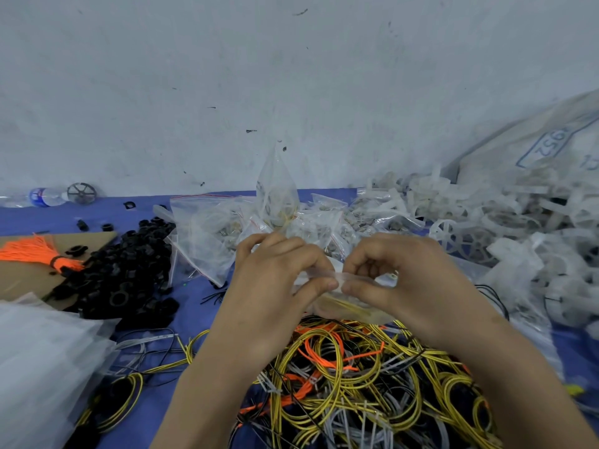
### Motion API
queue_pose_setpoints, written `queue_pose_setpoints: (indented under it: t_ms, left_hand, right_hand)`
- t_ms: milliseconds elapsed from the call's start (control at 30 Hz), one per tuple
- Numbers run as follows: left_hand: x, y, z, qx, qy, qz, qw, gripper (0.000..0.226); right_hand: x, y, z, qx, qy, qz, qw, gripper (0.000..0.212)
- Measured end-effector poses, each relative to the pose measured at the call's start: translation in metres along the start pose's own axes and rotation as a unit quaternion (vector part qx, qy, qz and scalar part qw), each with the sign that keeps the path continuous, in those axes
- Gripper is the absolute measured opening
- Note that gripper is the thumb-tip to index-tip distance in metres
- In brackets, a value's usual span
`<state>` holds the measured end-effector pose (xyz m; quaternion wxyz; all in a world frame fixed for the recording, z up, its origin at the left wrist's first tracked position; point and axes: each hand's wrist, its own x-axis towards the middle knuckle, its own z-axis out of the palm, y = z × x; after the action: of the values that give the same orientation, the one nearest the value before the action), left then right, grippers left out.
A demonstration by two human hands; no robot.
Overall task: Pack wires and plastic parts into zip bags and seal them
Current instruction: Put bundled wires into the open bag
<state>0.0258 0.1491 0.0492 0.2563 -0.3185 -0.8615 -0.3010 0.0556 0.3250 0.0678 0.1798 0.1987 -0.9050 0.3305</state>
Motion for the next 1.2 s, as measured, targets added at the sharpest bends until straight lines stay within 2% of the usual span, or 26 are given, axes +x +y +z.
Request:
queue_pose_setpoints:
  t_ms: [200, 467, 933, 1200]
  left_hand:
    - [-0.001, -0.001, -0.001, -0.015, -0.006, 0.004, 1.0, 0.007]
    - [-0.001, -0.003, -0.002, 0.001, -0.011, 0.014, 1.0, 0.031]
    - [0.001, -0.003, -0.014, -0.036, -0.019, 0.0, 0.999, 0.003]
    - [-0.002, -0.003, -0.014, -0.047, -0.038, 0.01, 0.998, 0.007]
  right_hand:
    - [-0.001, 0.0, -0.003, -0.024, -0.018, -0.026, 0.999, 0.003]
    - [-0.001, -0.002, -0.001, -0.051, -0.019, -0.033, 0.998, 0.004]
    - [-0.001, -0.004, 0.003, -0.042, 0.008, -0.059, 0.997, 0.005]
    - [0.0, -0.007, 0.01, -0.08, 0.027, -0.086, 0.993, 0.006]
